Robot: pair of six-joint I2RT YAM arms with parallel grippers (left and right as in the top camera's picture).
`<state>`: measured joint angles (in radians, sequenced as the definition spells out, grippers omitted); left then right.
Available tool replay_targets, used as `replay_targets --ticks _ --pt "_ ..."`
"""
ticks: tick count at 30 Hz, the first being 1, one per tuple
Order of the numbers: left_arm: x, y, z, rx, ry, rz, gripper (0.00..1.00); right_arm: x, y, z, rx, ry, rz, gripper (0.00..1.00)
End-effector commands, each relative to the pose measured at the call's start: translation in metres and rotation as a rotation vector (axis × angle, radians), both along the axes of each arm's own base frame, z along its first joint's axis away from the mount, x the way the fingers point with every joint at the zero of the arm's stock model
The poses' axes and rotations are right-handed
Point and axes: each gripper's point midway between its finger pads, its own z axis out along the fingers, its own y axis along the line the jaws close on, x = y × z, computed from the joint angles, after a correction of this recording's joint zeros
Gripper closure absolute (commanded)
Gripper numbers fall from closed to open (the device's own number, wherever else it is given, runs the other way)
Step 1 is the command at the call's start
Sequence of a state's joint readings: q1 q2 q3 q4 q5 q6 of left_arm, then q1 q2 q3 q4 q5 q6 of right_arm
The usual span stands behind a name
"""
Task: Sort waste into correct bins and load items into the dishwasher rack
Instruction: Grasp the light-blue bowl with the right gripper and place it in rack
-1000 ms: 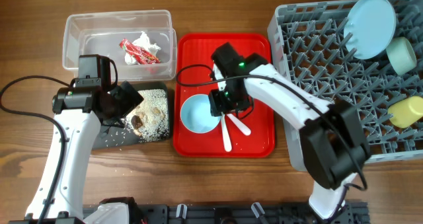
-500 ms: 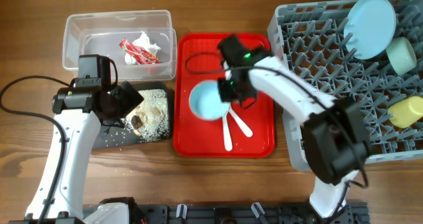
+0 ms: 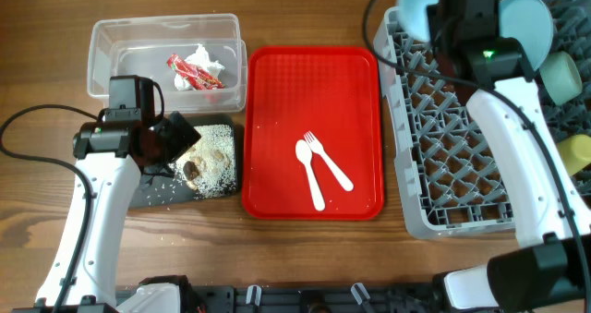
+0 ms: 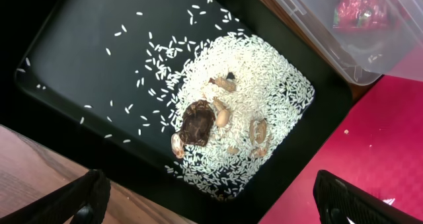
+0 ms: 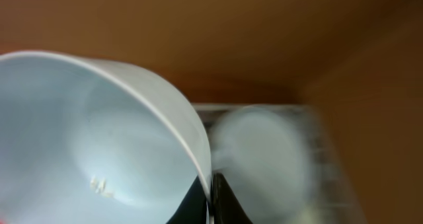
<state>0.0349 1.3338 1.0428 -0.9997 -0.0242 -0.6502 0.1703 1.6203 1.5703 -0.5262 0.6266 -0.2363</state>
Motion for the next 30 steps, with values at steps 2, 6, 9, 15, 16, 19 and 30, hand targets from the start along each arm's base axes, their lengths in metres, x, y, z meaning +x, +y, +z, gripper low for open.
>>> replay_targets --ticks 2,6,9,15,16,19,30 --pt "0.004 0.001 0.007 -0.011 -0.029 0.021 0.0 -0.007 -0.071 -0.004 -0.297 0.085 -0.279 0.96" --pt "0.005 0.001 0.008 -0.011 -0.036 0.021 0.0 -0.001 -0.089 -0.035 -0.366 0.172 -0.357 0.96" --pt "0.006 0.001 0.008 -0.011 -0.037 0.021 0.0 0.004 -0.093 -0.066 -0.377 0.203 -0.42 0.96" --pt "0.005 0.001 0.008 -0.011 -0.036 0.021 0.0 0.013 -0.068 -0.125 -0.374 0.302 -0.376 0.96" --pt "0.006 0.001 0.008 -0.011 -0.037 0.02 0.0 0.013 -0.064 -0.134 -0.374 0.323 -0.365 0.96" --pt "0.006 0.001 0.008 -0.011 -0.037 0.021 0.0 0.008 -0.051 -0.155 -0.352 0.376 -0.334 0.96" --pt "0.006 0.001 0.008 -0.011 -0.04 0.02 0.0 -0.024 -0.008 -0.164 -0.082 0.484 -0.182 0.56"
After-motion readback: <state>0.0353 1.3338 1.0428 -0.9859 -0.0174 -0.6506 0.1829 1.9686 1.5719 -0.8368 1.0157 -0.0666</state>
